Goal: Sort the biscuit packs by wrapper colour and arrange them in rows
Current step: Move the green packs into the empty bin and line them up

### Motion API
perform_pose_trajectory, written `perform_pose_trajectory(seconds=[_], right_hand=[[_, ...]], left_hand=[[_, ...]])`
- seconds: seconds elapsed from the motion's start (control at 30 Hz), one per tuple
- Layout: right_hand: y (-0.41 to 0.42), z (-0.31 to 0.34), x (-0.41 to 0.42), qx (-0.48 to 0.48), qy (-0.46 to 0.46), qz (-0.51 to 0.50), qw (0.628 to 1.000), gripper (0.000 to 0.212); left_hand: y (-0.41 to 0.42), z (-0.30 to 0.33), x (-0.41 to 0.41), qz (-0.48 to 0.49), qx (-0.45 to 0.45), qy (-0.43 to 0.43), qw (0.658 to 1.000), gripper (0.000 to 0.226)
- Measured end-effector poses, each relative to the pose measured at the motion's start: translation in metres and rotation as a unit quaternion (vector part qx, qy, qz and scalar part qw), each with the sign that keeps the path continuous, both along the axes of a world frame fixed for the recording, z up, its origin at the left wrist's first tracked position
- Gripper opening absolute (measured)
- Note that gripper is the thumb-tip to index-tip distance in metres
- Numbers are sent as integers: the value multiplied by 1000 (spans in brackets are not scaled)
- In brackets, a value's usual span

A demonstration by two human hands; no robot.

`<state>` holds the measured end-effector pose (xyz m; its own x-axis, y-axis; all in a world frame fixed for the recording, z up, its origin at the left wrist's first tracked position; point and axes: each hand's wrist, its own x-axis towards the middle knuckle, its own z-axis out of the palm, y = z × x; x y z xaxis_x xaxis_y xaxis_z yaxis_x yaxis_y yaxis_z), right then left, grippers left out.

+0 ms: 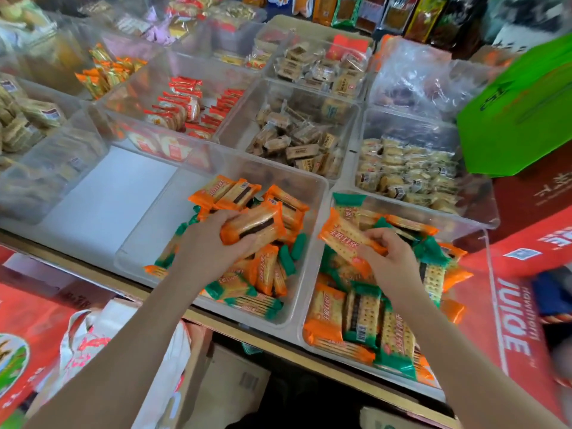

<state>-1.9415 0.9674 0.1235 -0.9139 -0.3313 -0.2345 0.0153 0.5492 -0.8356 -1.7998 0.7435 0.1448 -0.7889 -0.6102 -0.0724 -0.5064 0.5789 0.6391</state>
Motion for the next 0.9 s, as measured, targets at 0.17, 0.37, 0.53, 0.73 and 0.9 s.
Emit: perform_pose_trajectory(seconds=[0.17, 0.37, 0.53, 0.73, 0.9], right_hand=[[59, 3, -10, 123, 94, 43, 987, 14], [105, -22, -39, 193, 97, -4, 976, 26], [117, -27, -49, 207, 76, 139, 966, 23], [130, -32, -60, 213, 102, -17, 972, 38], [123, -44, -55, 202, -29, 10, 979, 36]], left_hand=[[54, 1, -30, -95, 67, 71, 991, 46], [107, -12, -66, -247, 118, -17, 962, 48], [124, -31, -76, -371, 67, -108, 920, 48], [123, -37, -79, -380, -53, -83, 920, 33], [114, -40, -98, -343, -99, -54, 932, 31]])
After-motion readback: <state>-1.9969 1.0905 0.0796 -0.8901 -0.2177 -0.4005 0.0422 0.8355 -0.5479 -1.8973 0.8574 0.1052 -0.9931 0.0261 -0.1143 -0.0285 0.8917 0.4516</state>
